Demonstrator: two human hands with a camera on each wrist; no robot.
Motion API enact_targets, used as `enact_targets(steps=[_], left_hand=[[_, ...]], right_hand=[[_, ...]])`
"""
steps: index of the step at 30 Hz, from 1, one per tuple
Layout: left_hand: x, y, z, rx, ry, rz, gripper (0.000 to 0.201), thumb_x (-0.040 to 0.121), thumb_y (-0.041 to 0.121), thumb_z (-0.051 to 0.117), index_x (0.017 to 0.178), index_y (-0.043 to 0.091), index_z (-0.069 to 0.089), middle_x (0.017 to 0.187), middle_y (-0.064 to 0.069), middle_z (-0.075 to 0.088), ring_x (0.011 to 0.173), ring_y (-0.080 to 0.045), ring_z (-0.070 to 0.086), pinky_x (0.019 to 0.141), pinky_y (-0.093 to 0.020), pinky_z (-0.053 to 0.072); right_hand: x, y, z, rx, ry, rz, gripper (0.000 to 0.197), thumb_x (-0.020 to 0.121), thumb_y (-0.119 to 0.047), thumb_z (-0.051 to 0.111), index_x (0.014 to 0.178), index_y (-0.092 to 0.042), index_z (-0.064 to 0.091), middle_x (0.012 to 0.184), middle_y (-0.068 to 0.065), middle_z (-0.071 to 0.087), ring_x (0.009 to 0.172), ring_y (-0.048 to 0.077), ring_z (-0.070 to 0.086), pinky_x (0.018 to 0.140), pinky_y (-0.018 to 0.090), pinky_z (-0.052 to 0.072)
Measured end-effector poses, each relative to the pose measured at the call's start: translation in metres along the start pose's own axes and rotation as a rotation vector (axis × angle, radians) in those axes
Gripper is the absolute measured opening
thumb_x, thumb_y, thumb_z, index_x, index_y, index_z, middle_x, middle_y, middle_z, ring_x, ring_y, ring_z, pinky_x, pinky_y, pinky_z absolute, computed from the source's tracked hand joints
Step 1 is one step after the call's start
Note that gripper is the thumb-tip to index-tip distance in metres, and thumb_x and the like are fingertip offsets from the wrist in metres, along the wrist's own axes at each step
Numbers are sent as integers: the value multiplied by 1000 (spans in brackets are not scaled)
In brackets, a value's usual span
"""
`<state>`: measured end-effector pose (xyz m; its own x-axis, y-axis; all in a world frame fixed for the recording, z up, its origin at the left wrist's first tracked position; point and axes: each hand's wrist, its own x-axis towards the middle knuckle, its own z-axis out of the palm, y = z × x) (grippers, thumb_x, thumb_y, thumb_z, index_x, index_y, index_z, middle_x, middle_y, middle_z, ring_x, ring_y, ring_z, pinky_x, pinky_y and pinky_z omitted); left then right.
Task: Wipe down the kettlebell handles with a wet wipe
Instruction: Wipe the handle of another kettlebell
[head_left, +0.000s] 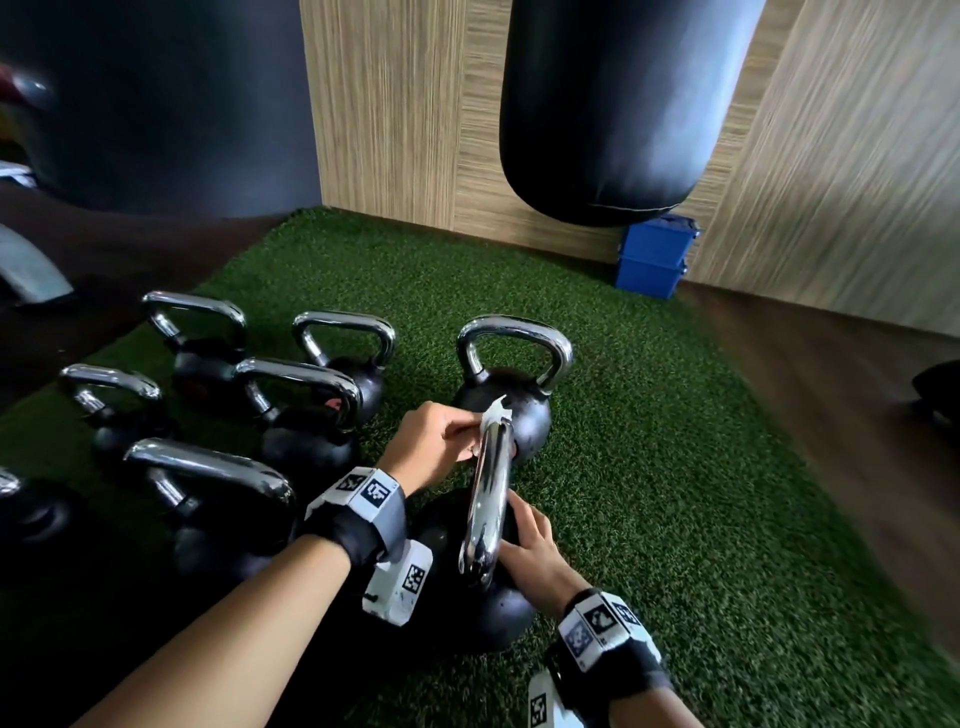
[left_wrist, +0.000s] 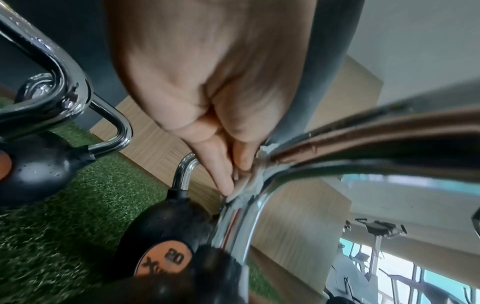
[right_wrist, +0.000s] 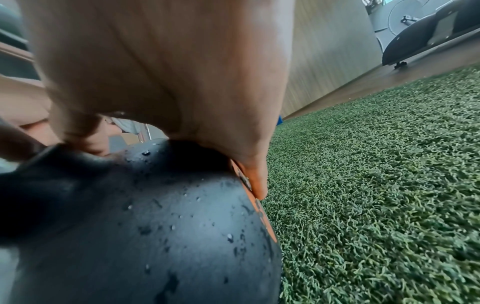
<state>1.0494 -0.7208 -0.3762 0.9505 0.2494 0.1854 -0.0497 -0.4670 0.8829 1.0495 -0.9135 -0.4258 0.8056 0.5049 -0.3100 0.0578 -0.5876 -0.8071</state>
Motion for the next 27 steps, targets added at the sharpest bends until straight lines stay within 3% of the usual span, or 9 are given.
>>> enact_targets(steps=[3, 5, 7, 10, 12, 16, 20, 23, 27], left_hand=[[0, 9, -12, -74, -55, 15, 28, 94, 5, 70, 104, 29, 80, 90, 18, 79, 87, -3, 75, 73, -14, 58], [-4, 11, -18, -141, -117, -22, 32, 96, 1, 66, 103, 28, 81, 100, 8, 80, 95, -13, 77, 78, -23, 62], [-11, 15, -25, -110, -167, -45, 21, 92, 16, 73, 109, 25, 79, 107, 2, 79, 102, -19, 76, 89, -36, 61], [-19, 20, -31, -137, -231, -100, 30, 76, 41, 79, 105, 35, 79, 103, 0, 80, 97, -20, 77, 90, -38, 60], [-20, 24, -29, -196, -195, -116, 13, 85, 26, 80, 96, 33, 82, 99, -3, 81, 93, -23, 78, 87, -40, 62], [-37, 29, -25, -291, -182, -195, 19, 92, -4, 69, 93, 12, 80, 93, -11, 80, 86, -23, 78, 77, -31, 64], [-64, 32, -35, -251, -335, -255, 17, 94, -6, 65, 105, 1, 75, 92, -11, 79, 84, -14, 77, 72, -21, 61], [-75, 32, -36, -300, -293, -240, 20, 92, -8, 66, 111, -7, 72, 90, -12, 79, 82, -14, 77, 71, -22, 62], [-94, 26, -33, -263, -366, -228, 20, 91, -4, 69, 109, 0, 75, 100, -17, 78, 86, -15, 76, 78, -28, 63]], right_hand=[[-1, 0, 0, 6, 4, -1, 85, 83, -53, 66, 155, -42, 22, 159, 5, 18, 147, 29, 22, 122, 49, 22], [-3, 0, 0, 18, 15, 1, 92, 73, -58, 62, 154, -42, 23, 159, 6, 18, 148, 28, 21, 123, 48, 22], [-4, 0, 1, 31, 15, -6, 92, 73, -58, 63, 154, -42, 23, 159, 6, 18, 149, 26, 19, 123, 47, 21], [-4, -1, 2, 41, 15, 5, 101, 62, -65, 59, 154, -43, 24, 159, 6, 17, 150, 25, 17, 124, 47, 20], [-3, -1, 2, 40, 17, 17, 103, 59, -67, 58, 154, -44, 24, 159, 6, 17, 149, 27, 18, 123, 47, 20], [-4, 0, 4, 50, 35, 5, 112, 47, -74, 53, 152, -43, 27, 158, 8, 20, 149, 25, 18, 124, 46, 20], [-3, 1, 6, 53, 59, 3, 114, 44, -77, 49, 151, -43, 29, 157, 8, 22, 147, 26, 25, 123, 46, 22], [-1, 3, 7, 53, 45, -6, 114, 45, -78, 51, 151, -44, 28, 156, 7, 22, 148, 26, 22, 123, 47, 21], [2, 6, 8, 48, 46, 8, 113, 45, -76, 51, 151, -44, 28, 156, 8, 22, 146, 27, 24, 123, 48, 22]])
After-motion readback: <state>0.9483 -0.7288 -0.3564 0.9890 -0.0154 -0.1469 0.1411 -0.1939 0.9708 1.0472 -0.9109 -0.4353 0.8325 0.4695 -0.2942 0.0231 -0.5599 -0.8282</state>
